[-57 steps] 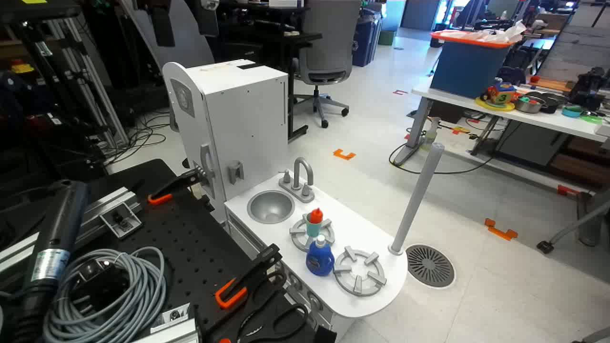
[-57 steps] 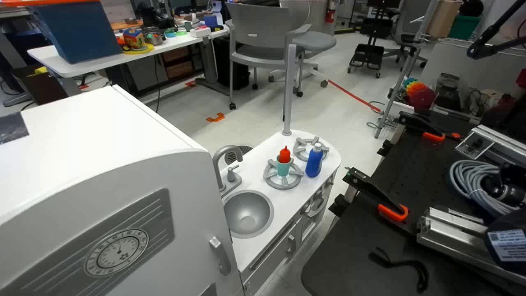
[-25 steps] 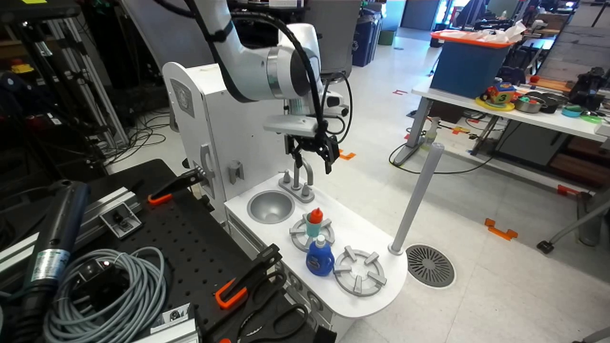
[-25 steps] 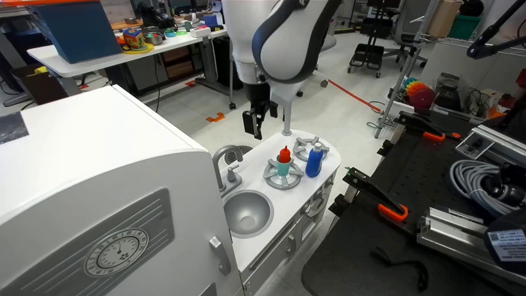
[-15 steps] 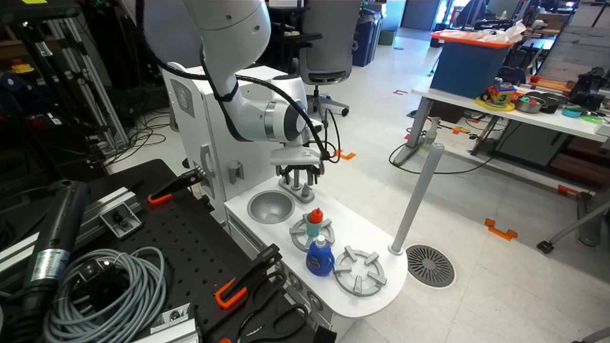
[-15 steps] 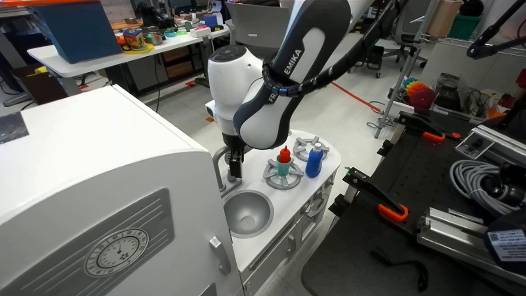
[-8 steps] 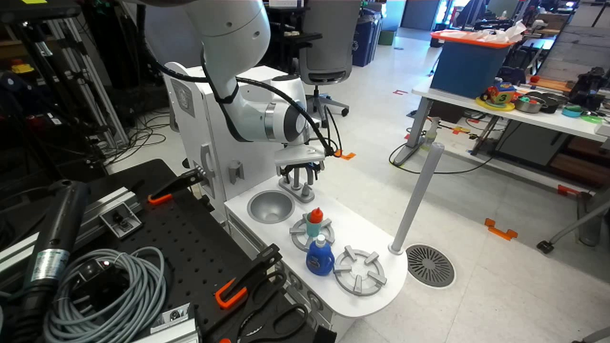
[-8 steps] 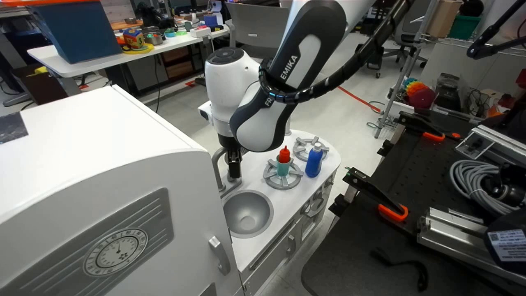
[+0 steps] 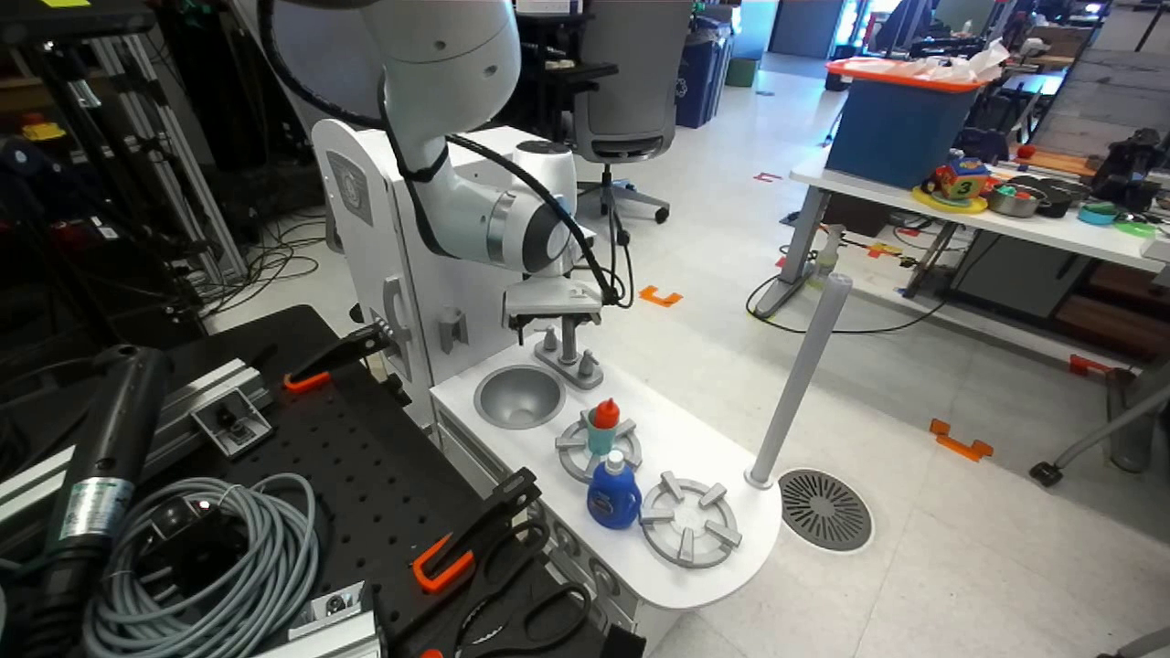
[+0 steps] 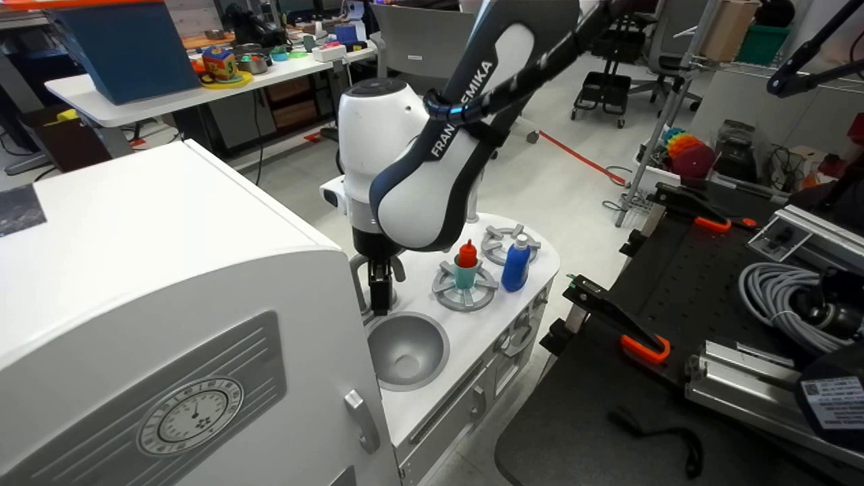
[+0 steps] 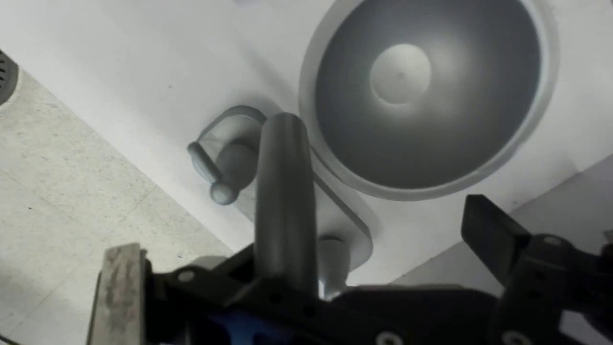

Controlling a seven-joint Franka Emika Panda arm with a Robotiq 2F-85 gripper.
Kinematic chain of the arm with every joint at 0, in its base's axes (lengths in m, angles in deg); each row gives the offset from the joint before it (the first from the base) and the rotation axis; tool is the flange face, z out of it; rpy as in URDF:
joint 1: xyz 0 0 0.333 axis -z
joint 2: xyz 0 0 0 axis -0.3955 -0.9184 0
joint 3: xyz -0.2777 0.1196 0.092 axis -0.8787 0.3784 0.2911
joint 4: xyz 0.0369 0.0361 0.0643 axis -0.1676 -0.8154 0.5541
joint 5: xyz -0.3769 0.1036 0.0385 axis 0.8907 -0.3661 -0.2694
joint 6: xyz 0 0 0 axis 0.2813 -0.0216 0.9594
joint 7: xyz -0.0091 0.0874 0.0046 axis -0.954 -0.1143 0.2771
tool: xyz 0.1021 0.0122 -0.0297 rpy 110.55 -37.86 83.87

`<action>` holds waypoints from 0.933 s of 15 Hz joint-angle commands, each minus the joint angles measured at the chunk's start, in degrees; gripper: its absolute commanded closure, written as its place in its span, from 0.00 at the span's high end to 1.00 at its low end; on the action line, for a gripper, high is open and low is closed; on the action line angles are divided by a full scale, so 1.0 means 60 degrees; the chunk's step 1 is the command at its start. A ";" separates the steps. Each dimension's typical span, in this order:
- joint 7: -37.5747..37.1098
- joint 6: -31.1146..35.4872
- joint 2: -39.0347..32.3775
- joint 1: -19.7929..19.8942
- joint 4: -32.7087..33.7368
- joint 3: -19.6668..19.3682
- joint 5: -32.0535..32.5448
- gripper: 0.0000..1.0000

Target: Move the faucet spout to the left

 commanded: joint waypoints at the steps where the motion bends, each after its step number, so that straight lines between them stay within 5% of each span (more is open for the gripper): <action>1: 0.0425 -0.0210 0.0187 0.0409 -0.0663 0.0743 -0.0579 1.00; 6: 0.0192 0.0058 0.0033 0.0396 -0.0491 0.0696 -0.0946 1.00; 14: -0.0519 -0.0733 -0.0174 0.0433 -0.0047 0.1468 -0.2417 1.00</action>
